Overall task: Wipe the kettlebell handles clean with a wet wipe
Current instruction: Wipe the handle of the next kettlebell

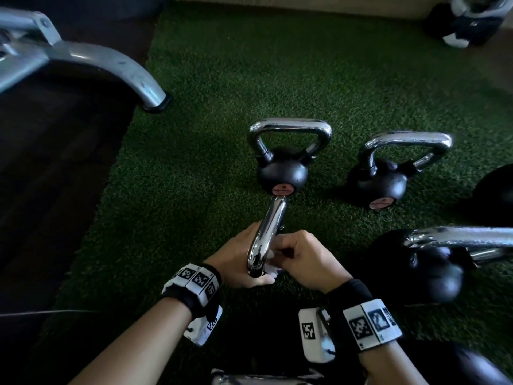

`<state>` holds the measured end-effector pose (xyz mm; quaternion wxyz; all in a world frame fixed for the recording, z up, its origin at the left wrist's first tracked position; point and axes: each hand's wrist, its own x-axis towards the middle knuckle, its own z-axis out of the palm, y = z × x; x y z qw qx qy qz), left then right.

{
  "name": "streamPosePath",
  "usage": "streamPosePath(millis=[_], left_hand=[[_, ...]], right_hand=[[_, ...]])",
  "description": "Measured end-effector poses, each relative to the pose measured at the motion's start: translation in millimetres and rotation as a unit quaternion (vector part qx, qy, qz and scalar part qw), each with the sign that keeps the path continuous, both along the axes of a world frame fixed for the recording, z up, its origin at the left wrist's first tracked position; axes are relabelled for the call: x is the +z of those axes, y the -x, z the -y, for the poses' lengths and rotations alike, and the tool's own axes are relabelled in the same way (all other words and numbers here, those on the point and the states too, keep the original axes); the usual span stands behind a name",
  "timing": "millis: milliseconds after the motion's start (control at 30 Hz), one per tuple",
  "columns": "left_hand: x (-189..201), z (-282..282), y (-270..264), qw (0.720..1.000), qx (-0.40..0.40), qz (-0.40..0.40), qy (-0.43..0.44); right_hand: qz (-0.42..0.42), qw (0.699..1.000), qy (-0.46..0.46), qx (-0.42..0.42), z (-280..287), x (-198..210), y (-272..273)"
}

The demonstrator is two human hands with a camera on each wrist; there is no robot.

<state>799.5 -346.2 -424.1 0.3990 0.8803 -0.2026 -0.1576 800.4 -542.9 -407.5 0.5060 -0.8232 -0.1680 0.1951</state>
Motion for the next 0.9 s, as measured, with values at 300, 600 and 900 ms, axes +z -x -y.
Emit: streamPosePath(millis=[300,600,900], left_hand=[[15,9,7,1.000,0.000,-0.007,0.002],[-6,7,3,0.998,-0.009,0.055,0.004],[-8,8,5,0.998,-0.002,0.050,0.031]], right_hand=[[-0.206,0.948,-0.234,-0.067,-5,5,9],[-0.334,0.833,-0.413,-0.153,-7,7,4],[-0.259,0.804,-0.471,-0.256,-15,3,-6]])
